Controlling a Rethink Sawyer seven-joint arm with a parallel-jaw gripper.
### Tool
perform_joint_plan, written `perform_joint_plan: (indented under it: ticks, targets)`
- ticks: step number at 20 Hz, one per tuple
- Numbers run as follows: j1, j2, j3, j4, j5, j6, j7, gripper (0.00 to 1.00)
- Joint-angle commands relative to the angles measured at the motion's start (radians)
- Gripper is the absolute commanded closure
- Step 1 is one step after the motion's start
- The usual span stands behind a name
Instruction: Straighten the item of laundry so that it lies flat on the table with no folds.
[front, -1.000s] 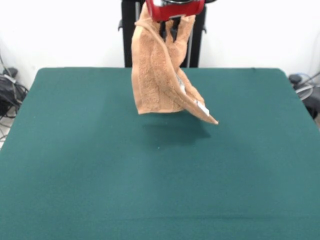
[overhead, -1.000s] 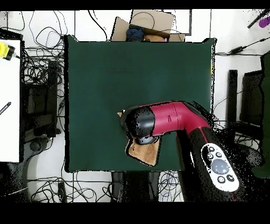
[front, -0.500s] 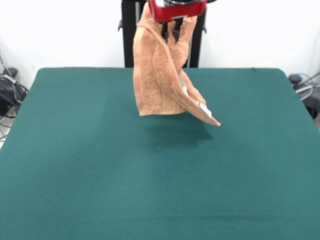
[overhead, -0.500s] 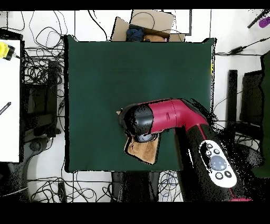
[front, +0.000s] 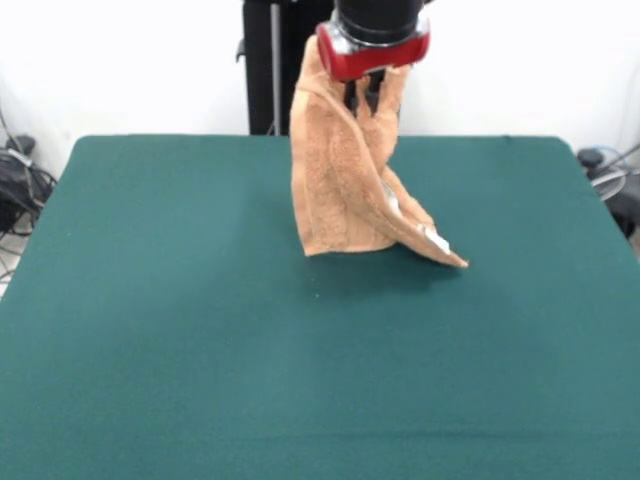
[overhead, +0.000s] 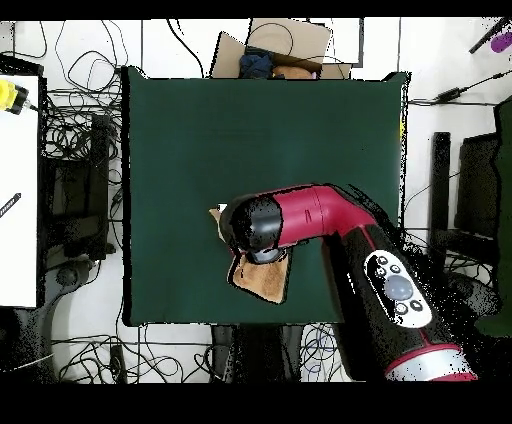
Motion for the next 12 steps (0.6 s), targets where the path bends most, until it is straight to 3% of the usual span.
perform_joint_plan:
  ticks: [1,3,4,12]
  targets:
    - [0.021,0.026,-0.042,0.000,-0.026,-0.098,0.096,1.00]
    - [0.023,0.025,-0.044,-0.003,-0.026,-0.095,0.087,1.00]
    - [0.023,0.025,-0.045,-0.004,-0.025,-0.093,0.082,0.00]
    - [0.021,0.029,-0.048,0.000,-0.020,-0.086,0.082,0.00]
